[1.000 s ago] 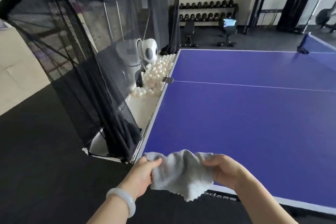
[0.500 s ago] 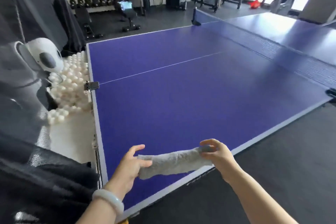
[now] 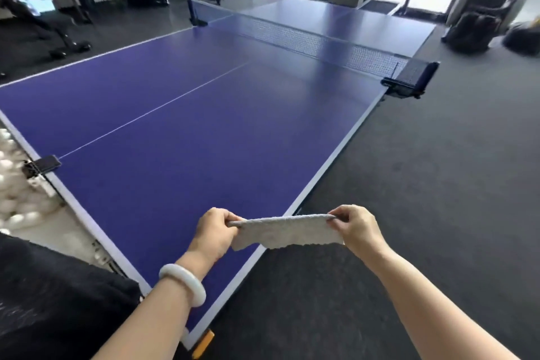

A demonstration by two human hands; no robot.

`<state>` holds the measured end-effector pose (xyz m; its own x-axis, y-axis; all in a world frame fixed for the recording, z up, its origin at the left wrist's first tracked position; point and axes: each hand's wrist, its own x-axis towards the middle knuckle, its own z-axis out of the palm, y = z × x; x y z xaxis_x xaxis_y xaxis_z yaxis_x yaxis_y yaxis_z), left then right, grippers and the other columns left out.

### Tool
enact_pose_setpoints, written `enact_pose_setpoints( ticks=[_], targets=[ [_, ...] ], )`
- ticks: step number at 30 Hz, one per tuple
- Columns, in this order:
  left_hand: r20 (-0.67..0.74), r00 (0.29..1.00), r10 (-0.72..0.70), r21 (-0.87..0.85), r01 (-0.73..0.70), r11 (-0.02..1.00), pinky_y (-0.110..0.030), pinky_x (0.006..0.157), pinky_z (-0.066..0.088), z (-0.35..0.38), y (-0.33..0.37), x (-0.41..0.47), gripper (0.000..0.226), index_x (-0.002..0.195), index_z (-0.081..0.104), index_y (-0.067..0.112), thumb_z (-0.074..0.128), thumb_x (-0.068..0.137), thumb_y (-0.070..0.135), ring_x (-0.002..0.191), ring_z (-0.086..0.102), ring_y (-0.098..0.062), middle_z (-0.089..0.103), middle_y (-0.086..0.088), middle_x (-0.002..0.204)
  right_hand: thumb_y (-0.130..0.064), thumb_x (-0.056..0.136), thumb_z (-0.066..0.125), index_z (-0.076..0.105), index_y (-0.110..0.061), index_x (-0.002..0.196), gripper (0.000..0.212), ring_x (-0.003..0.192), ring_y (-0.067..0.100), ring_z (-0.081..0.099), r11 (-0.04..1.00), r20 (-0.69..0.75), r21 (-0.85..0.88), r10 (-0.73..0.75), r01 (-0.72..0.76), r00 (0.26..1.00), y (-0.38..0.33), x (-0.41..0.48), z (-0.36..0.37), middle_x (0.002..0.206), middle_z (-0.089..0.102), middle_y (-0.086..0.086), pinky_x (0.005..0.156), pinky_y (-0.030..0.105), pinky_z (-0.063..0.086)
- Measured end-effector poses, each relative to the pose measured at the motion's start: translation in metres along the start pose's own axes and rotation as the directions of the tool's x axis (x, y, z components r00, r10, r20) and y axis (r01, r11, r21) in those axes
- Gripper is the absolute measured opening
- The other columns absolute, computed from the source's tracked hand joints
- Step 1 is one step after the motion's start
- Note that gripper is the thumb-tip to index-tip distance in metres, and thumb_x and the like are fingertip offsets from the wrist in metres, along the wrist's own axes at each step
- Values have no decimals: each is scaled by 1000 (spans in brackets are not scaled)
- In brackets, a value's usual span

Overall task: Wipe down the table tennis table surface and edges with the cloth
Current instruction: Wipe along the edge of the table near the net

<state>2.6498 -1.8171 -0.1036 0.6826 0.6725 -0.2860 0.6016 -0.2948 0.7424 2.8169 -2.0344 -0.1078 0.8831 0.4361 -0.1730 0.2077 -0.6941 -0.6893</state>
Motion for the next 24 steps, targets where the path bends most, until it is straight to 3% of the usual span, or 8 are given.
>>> enact_pose_setpoints(
  ticks=[3,5,7,11,13,16,19,24],
  targets=[
    [-31,996,78,168,-72,983,-16,52,41,6,-7,-13,21,73,66,17,60,91,8,74,59,-13,68,-1,87,-17,91,67,76,-13,85,12,97,18,56,999,-33,-30,-19,18,999,14,-24,-5,97,57,-3,74,12,41],
    [-41,985,170,248,-154,956,-20,74,44,10,-9,-27,19,78,65,12,59,96,12,96,54,-14,60,5,105,-20,92,67,76,-8,84,17,101,19,55,996,-32,-79,-42,39,999,21,-40,-11,102,60,-3,91,26,44],
    [-25,968,250,275,-234,933,-32,93,44,14,-6,-40,20,82,65,10,57,98,17,108,51,-13,54,12,111,-27,95,62,71,-7,83,25,96,20,57,993,-21,-115,-19,16,1000,23,-55,-16,98,63,-1,88,33,45],
    [37,970,239,256,-240,936,-36,65,49,25,15,-65,31,74,53,15,51,101,30,69,54,-15,58,4,74,-32,99,47,52,-13,80,27,87,29,59,966,-52,-256,17,-29,999,9,-81,-13,90,61,6,67,34,39],
    [61,969,240,244,-247,938,-34,63,49,34,25,-78,31,72,52,17,52,100,31,68,54,-17,56,4,71,-33,99,43,50,-14,82,27,86,31,59,961,-44,-277,7,-19,999,-4,-94,-2,93,62,7,66,32,38],
    [107,959,261,213,-278,937,-30,64,46,50,32,-94,25,78,57,15,54,99,30,75,57,-17,62,2,79,-35,99,52,51,-15,76,30,78,29,65,998,4,57,17,-17,1000,-17,-112,24,87,65,7,66,38,54],
    [182,943,279,178,-310,934,-25,67,45,58,33,-105,18,86,62,14,54,99,24,82,62,-18,67,-1,87,-37,98,59,60,-11,87,29,68,22,71,800,154,576,95,-168,983,-17,-122,46,84,69,7,60,41,61],
    [606,785,130,-251,33,968,-30,89,56,55,6,-90,40,115,68,-3,36,93,-10,105,67,-30,70,-22,109,-25,87,75,65,-13,113,30,104,25,68,614,255,724,183,-314,949,24,-130,91,108,73,6,82,38,56]
  ],
)
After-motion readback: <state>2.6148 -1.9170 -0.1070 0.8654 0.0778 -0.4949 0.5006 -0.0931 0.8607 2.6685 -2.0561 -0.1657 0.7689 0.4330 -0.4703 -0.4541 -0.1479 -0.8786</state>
